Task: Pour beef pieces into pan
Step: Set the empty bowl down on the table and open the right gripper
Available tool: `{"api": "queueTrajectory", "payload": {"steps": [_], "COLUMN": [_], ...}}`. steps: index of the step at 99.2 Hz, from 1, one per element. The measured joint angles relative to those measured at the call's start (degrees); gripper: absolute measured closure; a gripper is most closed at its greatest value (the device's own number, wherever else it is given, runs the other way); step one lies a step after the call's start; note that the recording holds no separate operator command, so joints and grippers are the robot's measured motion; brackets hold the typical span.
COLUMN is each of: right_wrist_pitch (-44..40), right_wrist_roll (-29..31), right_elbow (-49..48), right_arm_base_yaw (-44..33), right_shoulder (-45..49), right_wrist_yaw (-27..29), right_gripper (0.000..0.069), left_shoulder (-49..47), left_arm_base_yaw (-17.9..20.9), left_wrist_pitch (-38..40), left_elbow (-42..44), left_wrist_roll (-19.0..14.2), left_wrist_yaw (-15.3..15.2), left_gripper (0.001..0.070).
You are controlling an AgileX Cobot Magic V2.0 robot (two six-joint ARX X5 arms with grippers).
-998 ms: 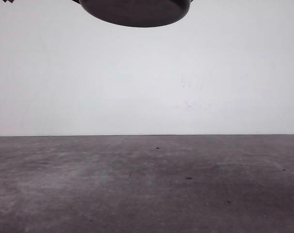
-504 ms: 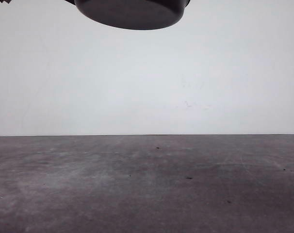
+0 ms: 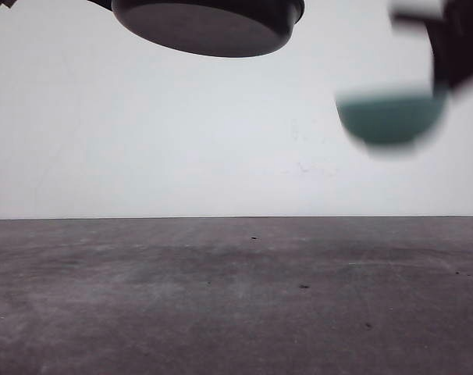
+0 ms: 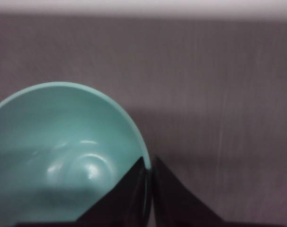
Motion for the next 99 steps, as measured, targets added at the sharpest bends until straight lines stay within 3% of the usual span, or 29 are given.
{"api": "queueTrajectory", "payload": {"steps": [18,32,66,74,84,89,99], "right_wrist_pitch": [4.6,7.3,5.1,4.0,3.9,3.5,3.7], "right_wrist_roll": [3.6,3.4,3.4,3.4,3.4,3.5,4.6], "right_elbow": [-10.5,-10.8,-10.3,-10.3,-10.3,-10.2,-9.1], "right_arm_base_yaw": [-2.2,-2.1,-2.1,-2.0,-2.0,-2.0,-2.0], "right_shoulder": [5.4,7.5,11.0,11.0,9.6,7.9,2.6], "right_wrist_yaw": [-4.0,-3.9,-3.8,-3.9,-4.5,-5.6,-9.6], "right_gripper": [0.0677,0.0677,0.066,0.0536,0.0234,0.0118,0.0024], "left_shoulder": [0.0,0.0,0.0,0.0,0.0,0.0,0.1], "left_arm_base_yaw": [0.0,0.0,0.0,0.0,0.0,0.0,0.7], "left_wrist_pitch": [-0.2,-0.5,-0.5,-0.5,-0.4,-0.4,-0.2], "left_elbow": [0.0,0.0,0.0,0.0,0.0,0.0,0.0], "left_wrist_roll": [0.1,0.2,0.2,0.3,0.3,0.4,0.7], "left_wrist_yaw": [0.2,0.2,0.2,0.2,0.2,0.2,0.3], "left_gripper": [0.066,0.066,0.066,0.066,0.066,0.066,0.066]}}
